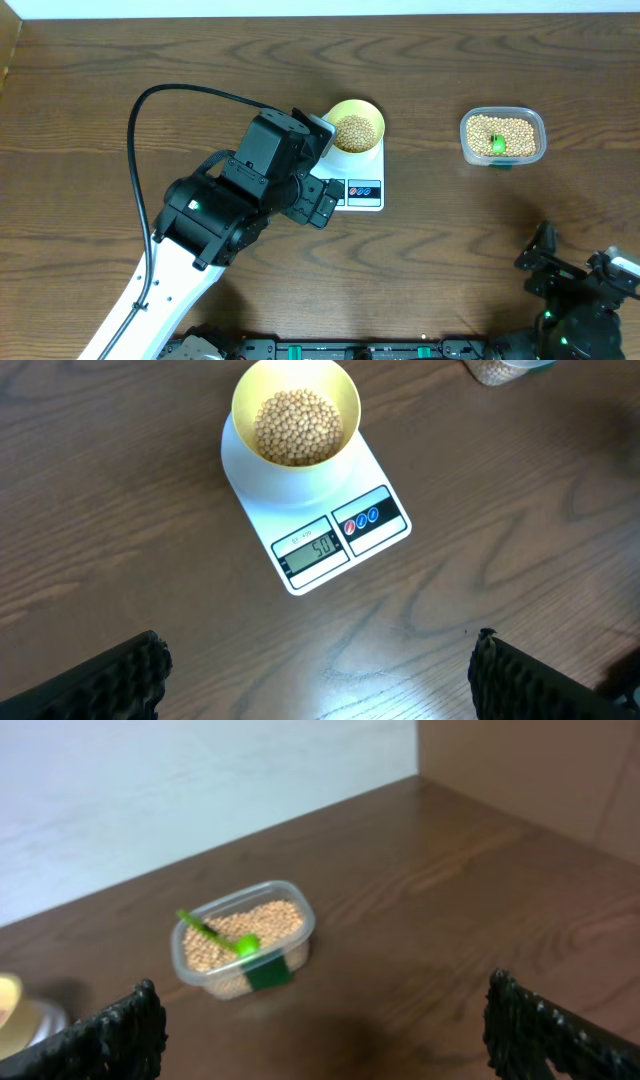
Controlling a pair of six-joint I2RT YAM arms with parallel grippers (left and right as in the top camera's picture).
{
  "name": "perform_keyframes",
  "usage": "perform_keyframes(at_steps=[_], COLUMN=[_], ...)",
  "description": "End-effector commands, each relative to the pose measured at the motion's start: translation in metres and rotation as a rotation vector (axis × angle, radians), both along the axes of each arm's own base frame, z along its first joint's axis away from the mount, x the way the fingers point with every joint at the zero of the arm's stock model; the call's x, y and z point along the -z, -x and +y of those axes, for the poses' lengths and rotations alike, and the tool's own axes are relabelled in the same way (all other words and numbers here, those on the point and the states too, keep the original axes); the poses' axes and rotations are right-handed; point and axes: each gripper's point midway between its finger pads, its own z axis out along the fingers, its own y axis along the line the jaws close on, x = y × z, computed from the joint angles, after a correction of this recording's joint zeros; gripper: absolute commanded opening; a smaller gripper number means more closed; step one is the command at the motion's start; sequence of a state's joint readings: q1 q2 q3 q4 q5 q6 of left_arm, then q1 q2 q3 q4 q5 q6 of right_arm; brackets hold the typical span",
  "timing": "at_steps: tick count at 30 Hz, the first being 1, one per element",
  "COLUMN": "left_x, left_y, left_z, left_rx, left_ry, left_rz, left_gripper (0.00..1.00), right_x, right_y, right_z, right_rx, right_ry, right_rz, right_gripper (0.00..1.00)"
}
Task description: Scoop item into bowl and weigh 50g on scale
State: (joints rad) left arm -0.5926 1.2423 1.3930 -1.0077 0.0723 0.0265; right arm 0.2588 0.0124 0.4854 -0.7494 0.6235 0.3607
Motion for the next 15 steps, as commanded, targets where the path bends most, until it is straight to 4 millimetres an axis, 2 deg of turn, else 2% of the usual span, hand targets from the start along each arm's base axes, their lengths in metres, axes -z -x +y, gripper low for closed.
perform_keyframes(at_steps=[1, 7, 10, 15], left_x=[-0.006, -0.006, -0.006, -0.006], left_y=[-0.003, -0.003, -0.003, -0.003], left_z=[0.002, 0.002, 0.002, 0.002], left_rx=[-0.005, -0.005, -0.005, -0.005], left_ry=[-0.003, -0.003, -0.003, -0.003], left_rz=[-0.021, -0.021, -0.021, -0.021], left_gripper=[0.98, 0.98, 0.98, 0.98], right_x=[0.017, 0.041, 0.053, 0.072], right_y=[-0.004, -0.033, -0.044, -0.050], right_z=[-0.011, -0.001, 0.011, 0.018], right_rx=[0.094, 0.073, 0.002, -0.054], right_ry=[-0.020, -0.038, -0.011, -0.004], right_rz=[-0.008, -0.077, -0.073, -0.029], right_gripper=[0.99, 0.99, 0.99, 0.99])
